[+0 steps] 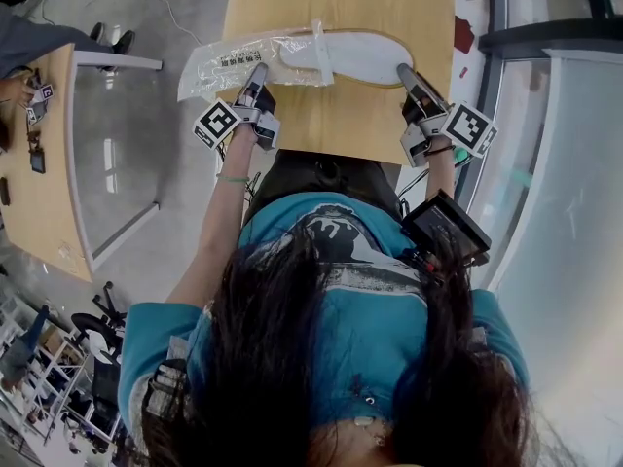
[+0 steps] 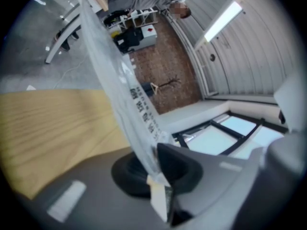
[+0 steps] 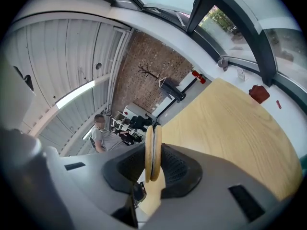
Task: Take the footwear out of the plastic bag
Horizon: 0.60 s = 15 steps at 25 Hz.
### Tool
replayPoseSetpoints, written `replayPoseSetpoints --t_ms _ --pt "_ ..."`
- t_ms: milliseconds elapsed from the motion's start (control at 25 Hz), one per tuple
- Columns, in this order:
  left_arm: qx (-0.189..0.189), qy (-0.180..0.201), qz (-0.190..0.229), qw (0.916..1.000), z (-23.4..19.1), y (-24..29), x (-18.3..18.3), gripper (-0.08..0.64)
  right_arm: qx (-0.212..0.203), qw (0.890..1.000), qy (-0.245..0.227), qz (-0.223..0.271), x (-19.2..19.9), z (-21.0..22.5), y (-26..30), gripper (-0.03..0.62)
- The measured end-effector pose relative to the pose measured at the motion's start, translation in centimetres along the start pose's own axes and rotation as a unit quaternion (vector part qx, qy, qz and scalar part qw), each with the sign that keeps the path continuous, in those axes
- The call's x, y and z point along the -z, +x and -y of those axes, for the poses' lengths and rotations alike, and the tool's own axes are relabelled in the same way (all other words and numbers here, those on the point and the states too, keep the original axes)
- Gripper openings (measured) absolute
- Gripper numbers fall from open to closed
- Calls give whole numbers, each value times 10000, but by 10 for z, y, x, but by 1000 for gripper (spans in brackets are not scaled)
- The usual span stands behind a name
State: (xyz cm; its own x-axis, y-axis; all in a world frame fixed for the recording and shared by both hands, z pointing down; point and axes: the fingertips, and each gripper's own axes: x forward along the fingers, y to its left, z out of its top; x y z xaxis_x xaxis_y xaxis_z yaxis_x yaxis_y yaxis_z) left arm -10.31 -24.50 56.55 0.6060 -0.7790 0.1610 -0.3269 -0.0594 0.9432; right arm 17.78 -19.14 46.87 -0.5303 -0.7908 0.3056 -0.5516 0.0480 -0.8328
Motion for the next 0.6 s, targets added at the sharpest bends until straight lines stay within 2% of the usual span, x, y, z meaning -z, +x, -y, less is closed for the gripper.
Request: replayPoseSetpoints --t_ms 160,320,600 --pt "-168 224 -143 9995 -3 6 1 17 73 9998 -133 110 -5 -4 -3 89" --pt "-517 565 -254 9967 -11 13 1 12 193 9994 -235 191 -13 -5 -10 86" --pt "-1111 957 -172 9890 -25 18 -10 8 315 9976 -371 490 -38 -9 -30 80"
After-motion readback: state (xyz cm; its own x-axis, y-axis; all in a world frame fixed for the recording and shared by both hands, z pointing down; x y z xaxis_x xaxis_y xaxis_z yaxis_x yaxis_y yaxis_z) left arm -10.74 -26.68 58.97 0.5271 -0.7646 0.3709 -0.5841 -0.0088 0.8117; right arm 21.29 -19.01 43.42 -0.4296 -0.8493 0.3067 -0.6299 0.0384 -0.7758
